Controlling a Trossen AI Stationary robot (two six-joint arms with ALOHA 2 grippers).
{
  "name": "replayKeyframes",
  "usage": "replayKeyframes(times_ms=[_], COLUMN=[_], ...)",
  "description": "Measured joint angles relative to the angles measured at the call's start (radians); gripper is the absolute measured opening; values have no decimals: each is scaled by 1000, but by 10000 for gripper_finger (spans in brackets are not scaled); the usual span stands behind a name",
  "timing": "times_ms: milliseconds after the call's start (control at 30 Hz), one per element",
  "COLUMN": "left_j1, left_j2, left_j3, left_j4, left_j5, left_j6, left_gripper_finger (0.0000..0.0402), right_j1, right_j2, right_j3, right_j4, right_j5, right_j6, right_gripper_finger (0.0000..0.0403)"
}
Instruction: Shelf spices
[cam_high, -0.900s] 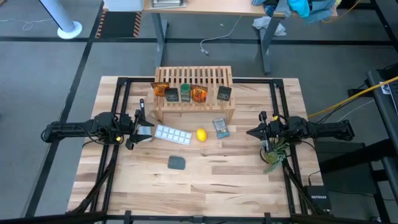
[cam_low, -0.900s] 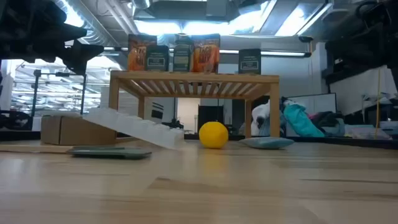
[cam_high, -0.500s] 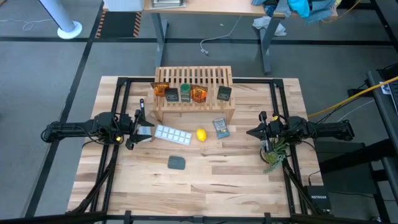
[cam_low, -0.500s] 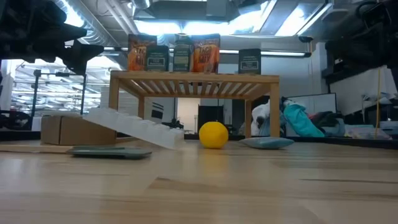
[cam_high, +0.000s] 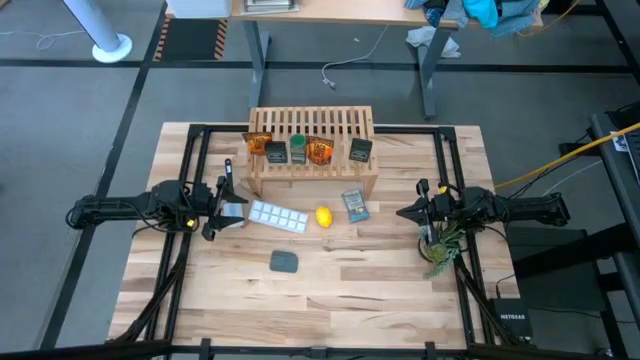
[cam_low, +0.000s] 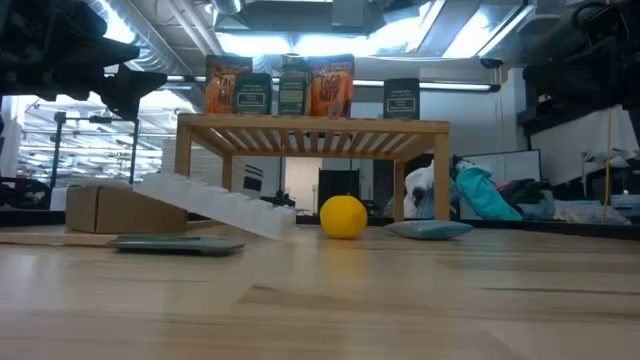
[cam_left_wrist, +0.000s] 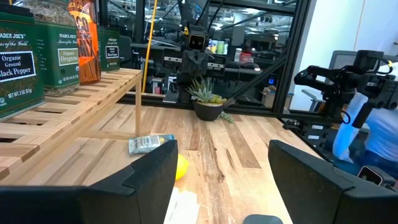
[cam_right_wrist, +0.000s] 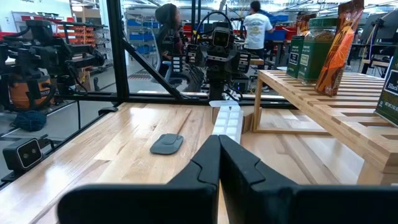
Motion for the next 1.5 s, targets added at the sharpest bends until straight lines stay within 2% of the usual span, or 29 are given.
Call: replayKeyframes(times_ms=[733,900,1233,1367,1500], left_j1=[0,0,0,0,0], left_j2=[0,0,0,0,0], left_j3=[0,0,0,0,0], left_j4=[0,0,0,0,0], left_j5=[0,0,0,0,0], left_j6=[0,0,0,0,0], left_gripper_finger=[245,245,245,245,245], right_j1=[0,0,0,0,0], right_j2=[0,0,3,3,4], right_j3=[7,7,8,10,10], right_j4=[38,26,31,43,43], right_j5=[4,-38,-37,5,112], right_j6=[0,-2,13,-13,-7], right_gripper_finger=[10,10,10,31,83])
